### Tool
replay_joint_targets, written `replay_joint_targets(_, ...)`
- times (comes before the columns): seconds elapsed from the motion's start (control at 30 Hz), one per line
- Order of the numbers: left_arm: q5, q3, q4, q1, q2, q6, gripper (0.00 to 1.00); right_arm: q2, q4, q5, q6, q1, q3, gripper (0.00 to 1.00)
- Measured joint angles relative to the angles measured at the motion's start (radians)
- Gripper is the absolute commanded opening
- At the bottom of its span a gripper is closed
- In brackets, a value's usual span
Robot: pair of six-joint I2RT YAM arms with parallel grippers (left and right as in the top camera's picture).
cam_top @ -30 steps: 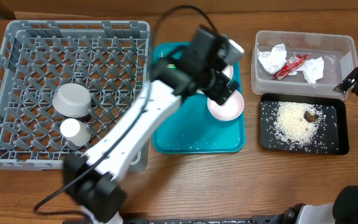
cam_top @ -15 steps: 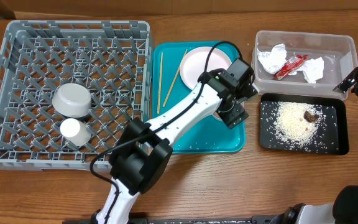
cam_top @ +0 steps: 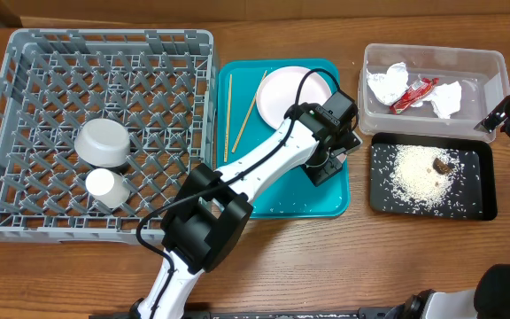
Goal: Sort waste into correct bins and load items into the dishwasher
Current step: 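Move the left gripper to the pink bowl and grasp its rim, then carry the pink bowl over the rack with the left gripper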
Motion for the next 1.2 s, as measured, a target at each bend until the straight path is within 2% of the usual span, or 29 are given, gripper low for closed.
replay_joint_targets(0.07, -0.008, 0.000, -0.008, 0.000, 0.005, 0.002, 0.37, 0.000, 0.000, 0.000, 0.000, 0.000, 0.000, 1.00)
replay_joint_targets(0.13, -0.021, 0.000, -0.015, 0.000, 0.012, 0.003, 0.29, 0.000, 0.000, 0.000, -0.001, 0.000, 0.000, 1.00)
replay_joint_targets(0.2, -0.029, 0.000, -0.020, 0.000, 0.019, 0.005, 0.13, 0.000, 0.001, 0.000, 0.000, 0.000, 0.000, 1.00)
replay_joint_targets(0.3, -0.042, 0.000, -0.020, 0.000, 0.024, 0.006, 0.04, 0.000, 0.000, 0.000, 0.000, 0.000, 0.000, 1.00)
replay_joint_targets(0.6, -0.078, 0.020, -0.042, -0.002, 0.024, 0.000, 0.04, 0.000, 0.000, 0.000, 0.000, 0.000, 0.000, 1.00)
replay_joint_targets(0.87, -0.087, 0.175, -0.119, 0.019, 0.015, -0.062, 0.04, 0.000, 0.000, 0.000, 0.000, 0.000, 0.000, 1.00)
replay_joint_targets(1.0, -0.087, 0.259, -0.171, 0.079, -0.031, -0.102, 0.04, 0.000, 0.000, 0.000, 0.000, 0.000, 0.000, 1.00)
replay_joint_targets(1.2, -0.020, 0.331, -0.252, 0.263, -0.128, -0.145, 0.04, 0.000, 0.000, 0.000, 0.000, 0.000, 0.000, 1.00)
